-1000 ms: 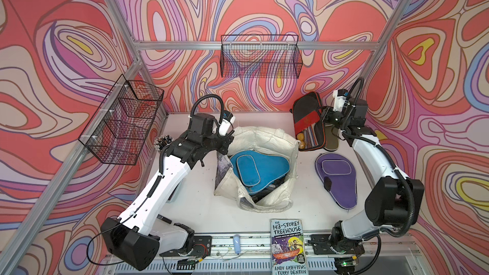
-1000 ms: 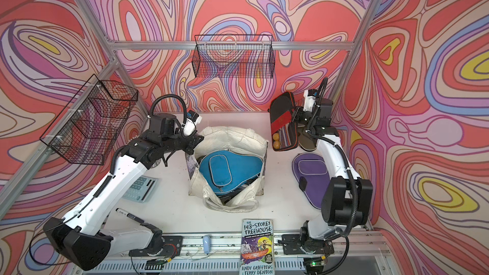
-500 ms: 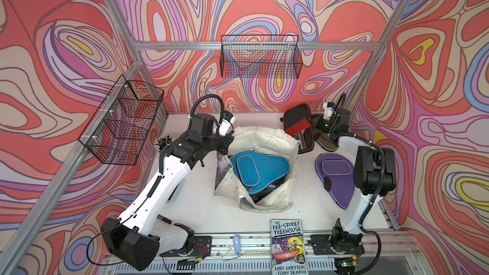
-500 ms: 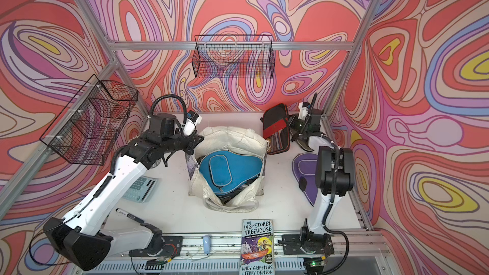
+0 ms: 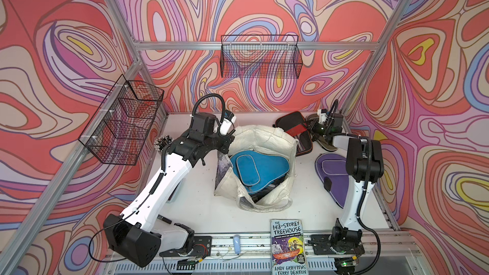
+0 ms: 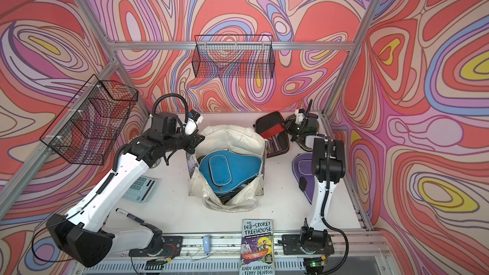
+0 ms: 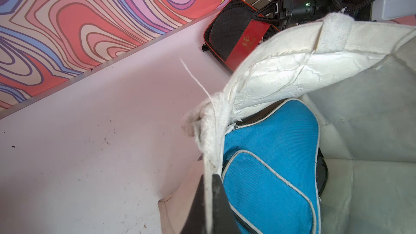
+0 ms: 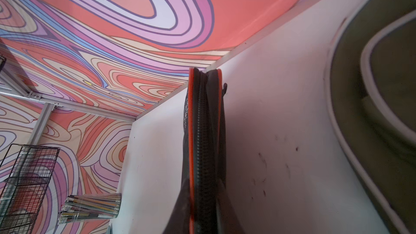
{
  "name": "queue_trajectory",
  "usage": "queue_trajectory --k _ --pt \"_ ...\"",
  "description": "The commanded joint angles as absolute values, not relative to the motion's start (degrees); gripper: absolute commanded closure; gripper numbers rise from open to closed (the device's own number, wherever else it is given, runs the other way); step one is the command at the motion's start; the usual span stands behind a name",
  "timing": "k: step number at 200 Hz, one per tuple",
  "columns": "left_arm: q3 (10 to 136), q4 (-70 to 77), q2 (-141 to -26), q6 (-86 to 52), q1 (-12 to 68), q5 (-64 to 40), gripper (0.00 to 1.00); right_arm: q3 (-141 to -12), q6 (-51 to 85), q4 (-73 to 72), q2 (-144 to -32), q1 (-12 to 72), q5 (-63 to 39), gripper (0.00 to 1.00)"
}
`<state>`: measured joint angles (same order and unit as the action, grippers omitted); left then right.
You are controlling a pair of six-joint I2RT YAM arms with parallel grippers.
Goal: Remove the ping pong set from the canvas bag
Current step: Place the ping pong set at the center of the board.
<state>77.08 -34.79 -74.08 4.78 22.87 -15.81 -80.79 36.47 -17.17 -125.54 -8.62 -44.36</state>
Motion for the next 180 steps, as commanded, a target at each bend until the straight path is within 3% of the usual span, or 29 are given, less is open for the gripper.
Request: queue_trajectory --k 1,180 --pt "82.00 -31.10 -73.30 6.64 22.66 -16.52 1.00 -82.68 34.95 -19.35 -127.29 -8.61 -41.88 1.00" --pt "84.17 -32.69 -76.37 7.59 22.71 -15.12 1.00 -86.42 34.99 -19.61 -134.02 -8.79 -36.12 1.00"
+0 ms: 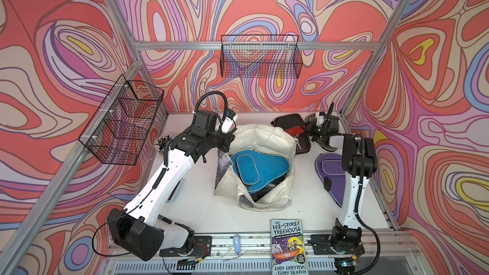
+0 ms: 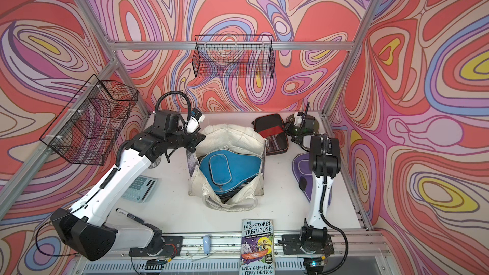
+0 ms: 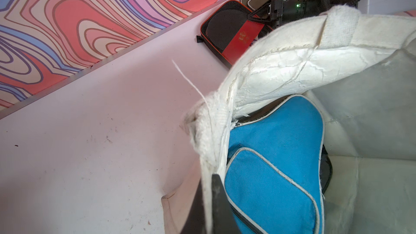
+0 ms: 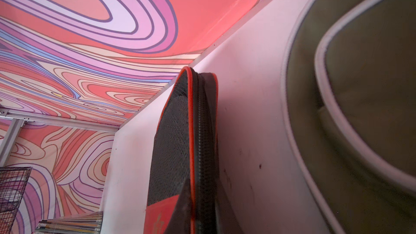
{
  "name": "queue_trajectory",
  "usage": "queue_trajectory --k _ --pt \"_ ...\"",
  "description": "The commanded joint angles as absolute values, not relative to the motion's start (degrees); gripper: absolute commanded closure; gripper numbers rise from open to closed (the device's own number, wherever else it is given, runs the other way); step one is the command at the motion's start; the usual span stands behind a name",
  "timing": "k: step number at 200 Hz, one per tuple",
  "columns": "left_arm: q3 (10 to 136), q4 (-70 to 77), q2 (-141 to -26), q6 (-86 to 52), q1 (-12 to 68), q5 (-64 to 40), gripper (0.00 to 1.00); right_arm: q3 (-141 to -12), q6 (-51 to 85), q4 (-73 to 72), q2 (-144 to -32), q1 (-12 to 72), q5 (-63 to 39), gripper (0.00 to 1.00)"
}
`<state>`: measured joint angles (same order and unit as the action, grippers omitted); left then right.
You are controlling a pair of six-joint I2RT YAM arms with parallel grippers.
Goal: Remove the ping pong set from the canvas bag
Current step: Place the ping pong set at the center of the board.
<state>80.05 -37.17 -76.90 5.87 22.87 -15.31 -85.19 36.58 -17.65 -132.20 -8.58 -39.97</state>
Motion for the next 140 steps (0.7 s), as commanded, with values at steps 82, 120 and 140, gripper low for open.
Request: queue_trajectory --k 82,120,140 --pt "85.34 -32.74 -78.57 8.43 22.68 -14.91 1.00 -88.37 32.75 -15.90 -133.00 -9.12 -36.26 0.89" --pt "84.86 -32.61 -78.44 8.43 22.73 -15.00 1.00 -88.73 30.99 -13.55 -131.77 -9.09 -35.93 0.77" --pt "84.47 -32.42 -78.07 8.38 22.68 -15.02 1.00 -88.75 30.37 -12.69 -131.16 -9.14 -36.12 0.71"
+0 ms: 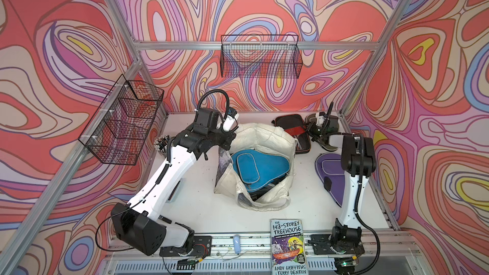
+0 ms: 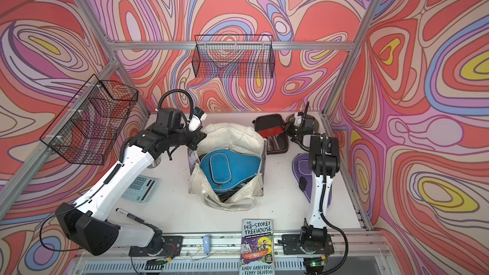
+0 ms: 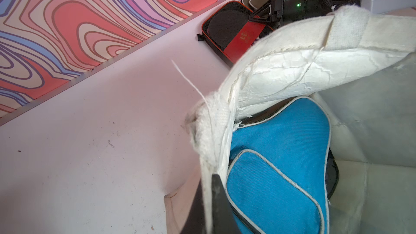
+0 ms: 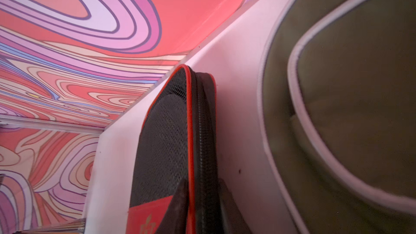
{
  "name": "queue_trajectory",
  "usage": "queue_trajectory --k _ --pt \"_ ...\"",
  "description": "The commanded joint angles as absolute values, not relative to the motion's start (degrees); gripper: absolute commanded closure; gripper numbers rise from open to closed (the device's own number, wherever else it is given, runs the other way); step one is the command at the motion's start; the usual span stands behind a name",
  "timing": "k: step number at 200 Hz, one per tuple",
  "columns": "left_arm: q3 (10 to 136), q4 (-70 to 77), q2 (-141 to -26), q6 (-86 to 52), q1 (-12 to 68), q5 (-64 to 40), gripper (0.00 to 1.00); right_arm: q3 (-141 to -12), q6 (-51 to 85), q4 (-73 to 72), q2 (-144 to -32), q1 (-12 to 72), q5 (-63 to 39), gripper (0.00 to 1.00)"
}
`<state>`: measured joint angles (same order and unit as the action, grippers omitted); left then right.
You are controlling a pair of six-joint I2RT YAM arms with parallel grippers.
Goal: Remove the ping pong set from the canvas bag
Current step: Place the ping pong set at the center of the board.
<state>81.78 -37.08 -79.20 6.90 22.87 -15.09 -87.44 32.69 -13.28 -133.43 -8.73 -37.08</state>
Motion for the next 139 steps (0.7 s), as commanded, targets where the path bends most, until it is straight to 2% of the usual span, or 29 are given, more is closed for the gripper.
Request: queue_trajectory --k 1,57,65,91,105,116,139 --pt "84.42 -32.34 -78.06 8.41 22.72 -15.03 1.00 -88.71 30.35 -12.67 -131.10 -9.14 -36.08 0.70" --pt "83.61 -32.34 -76.87 8.48 22.68 -15.19 1.00 -89.34 28.86 -10.37 -129.05 -9.18 -36.21 0.61" --pt "83.45 -32.26 -76.58 8.46 22.69 -15.16 1.00 -89.44 28.34 -9.75 -128.56 -9.23 -36.13 0.56" --pt "82.81 -32.08 -75.53 8.28 22.73 -15.33 1.00 -88.29 27.33 -8.81 -126.82 -9.32 -34.96 0.22" --pt "82.20 -31.80 -74.68 8.21 22.75 -15.46 1.00 -87.37 27.17 -8.67 -125.71 -9.49 -34.74 0.09" --pt "81.62 -31.54 -73.99 8.03 22.68 -15.51 1.00 -86.67 27.03 -8.45 -124.86 -9.58 -34.72 0.02" --pt "80.74 -31.48 -72.48 7.84 22.72 -15.99 1.00 -85.25 26.36 -7.76 -122.23 -9.57 -35.11 0.02"
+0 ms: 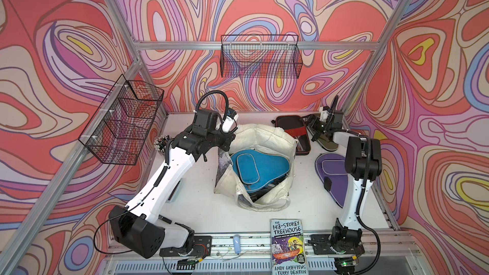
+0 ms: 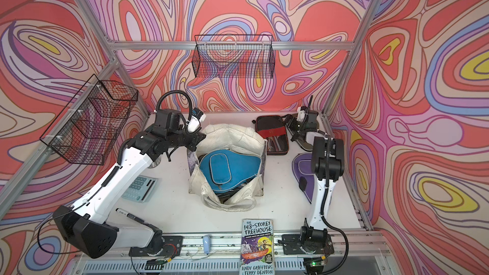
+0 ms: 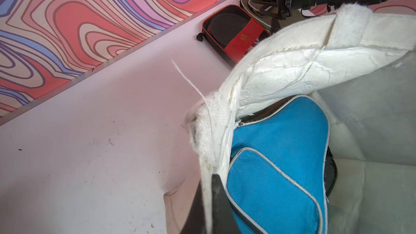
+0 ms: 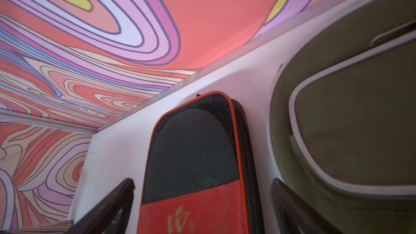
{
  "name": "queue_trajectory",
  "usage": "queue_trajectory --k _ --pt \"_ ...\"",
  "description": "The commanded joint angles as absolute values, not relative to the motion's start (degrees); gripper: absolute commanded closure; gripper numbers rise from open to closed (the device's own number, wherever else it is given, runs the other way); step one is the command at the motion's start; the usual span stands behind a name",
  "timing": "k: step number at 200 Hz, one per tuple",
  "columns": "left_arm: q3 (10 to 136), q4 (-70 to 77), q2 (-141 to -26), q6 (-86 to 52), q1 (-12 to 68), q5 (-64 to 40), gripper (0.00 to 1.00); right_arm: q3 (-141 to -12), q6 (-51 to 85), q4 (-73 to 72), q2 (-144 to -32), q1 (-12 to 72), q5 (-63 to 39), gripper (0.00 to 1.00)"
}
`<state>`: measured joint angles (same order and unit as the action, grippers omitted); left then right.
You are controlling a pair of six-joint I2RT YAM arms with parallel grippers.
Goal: Remove the ping pong set from the canvas bag
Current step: Place the ping pong set at the center of the board.
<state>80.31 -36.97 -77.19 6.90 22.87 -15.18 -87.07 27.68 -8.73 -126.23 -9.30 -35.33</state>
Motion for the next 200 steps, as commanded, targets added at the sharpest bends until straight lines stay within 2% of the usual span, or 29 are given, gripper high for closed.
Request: queue_trajectory --k 1,50,82,136,200 --pt "80.67 -31.43 -72.36 7.79 22.74 -16.00 1.00 -85.21 26.32 -7.66 -122.11 -9.53 -35.14 0.02" --pt "77.11 -30.36 -67.34 6.71 22.68 -17.24 1.00 -79.54 23.25 -3.82 -113.17 -9.33 -37.96 0.02" --pt "74.05 -28.49 -64.84 5.26 22.71 -18.40 1.00 -76.10 15.96 4.91 -104.27 -7.16 -38.04 0.02" --pt "71.98 -25.34 -64.24 4.21 22.68 -20.04 1.00 -76.07 4.56 16.98 -89.68 1.22 -34.83 0.02" --pt "68.76 -21.60 -65.94 2.47 22.68 -20.87 1.00 -82.91 -7.92 31.29 -81.86 15.73 -33.08 0.02"
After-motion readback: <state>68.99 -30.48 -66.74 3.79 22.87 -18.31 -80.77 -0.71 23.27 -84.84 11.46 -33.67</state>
